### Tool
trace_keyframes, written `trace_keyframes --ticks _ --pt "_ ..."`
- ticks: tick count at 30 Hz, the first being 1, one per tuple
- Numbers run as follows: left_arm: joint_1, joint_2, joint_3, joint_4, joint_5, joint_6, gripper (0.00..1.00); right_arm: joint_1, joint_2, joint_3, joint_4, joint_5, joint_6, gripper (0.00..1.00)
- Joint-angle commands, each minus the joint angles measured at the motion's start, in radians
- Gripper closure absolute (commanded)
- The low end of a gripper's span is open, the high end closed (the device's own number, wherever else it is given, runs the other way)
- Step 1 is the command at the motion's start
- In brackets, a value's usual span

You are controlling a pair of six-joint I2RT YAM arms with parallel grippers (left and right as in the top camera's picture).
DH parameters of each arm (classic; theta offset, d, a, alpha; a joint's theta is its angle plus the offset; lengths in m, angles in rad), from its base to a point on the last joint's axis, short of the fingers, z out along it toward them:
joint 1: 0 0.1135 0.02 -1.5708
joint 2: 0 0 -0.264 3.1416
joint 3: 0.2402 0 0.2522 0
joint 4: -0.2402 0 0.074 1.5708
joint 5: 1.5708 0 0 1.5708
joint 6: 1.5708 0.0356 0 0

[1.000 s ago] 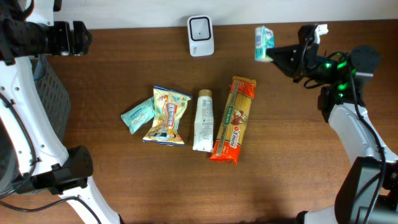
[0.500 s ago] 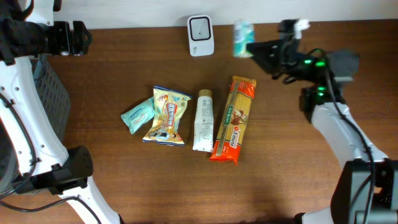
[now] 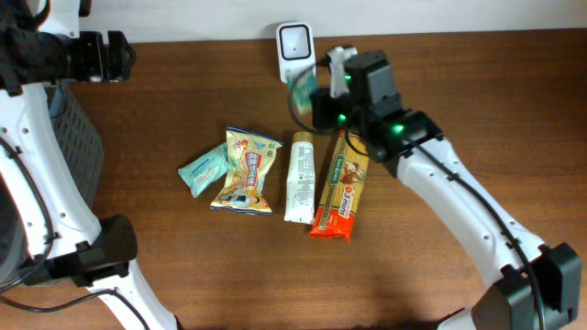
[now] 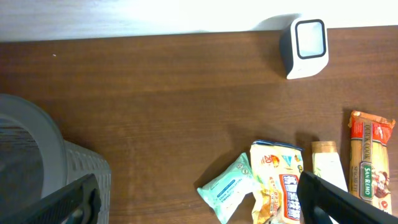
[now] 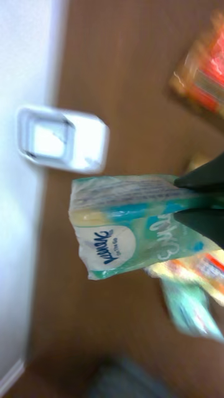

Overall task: Scan the item barcode
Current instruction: 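Lift the tissue pack with the right gripper and hold it over the scanner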

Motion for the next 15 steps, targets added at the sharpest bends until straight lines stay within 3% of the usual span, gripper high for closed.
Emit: trace_keyframes --ticks 1,6,8,10,15 --pt "0.002 -0.010 0.003 0.002 0.008 0.010 0.01 0.039 0.074 0.022 0.190 0.417 -0.273 0.96" --pt "0.002 -0.010 0.003 0.002 0.008 0.010 0.01 0.038 0.344 0.024 0.874 0.494 -0.750 0.96" --pt "0.002 -0.010 0.003 0.002 0.007 0.009 0.01 0.035 0.428 0.025 1.035 0.492 -0.834 0.96" --pt "0.002 -0.010 0.003 0.002 0.008 0.010 0.01 0.027 0.518 0.027 1.124 0.462 -0.909 0.96" --pt "0.002 -0.010 0.003 0.002 0.008 0.010 0.01 -0.007 0.628 0.033 1.120 0.428 -0.963 0.96"
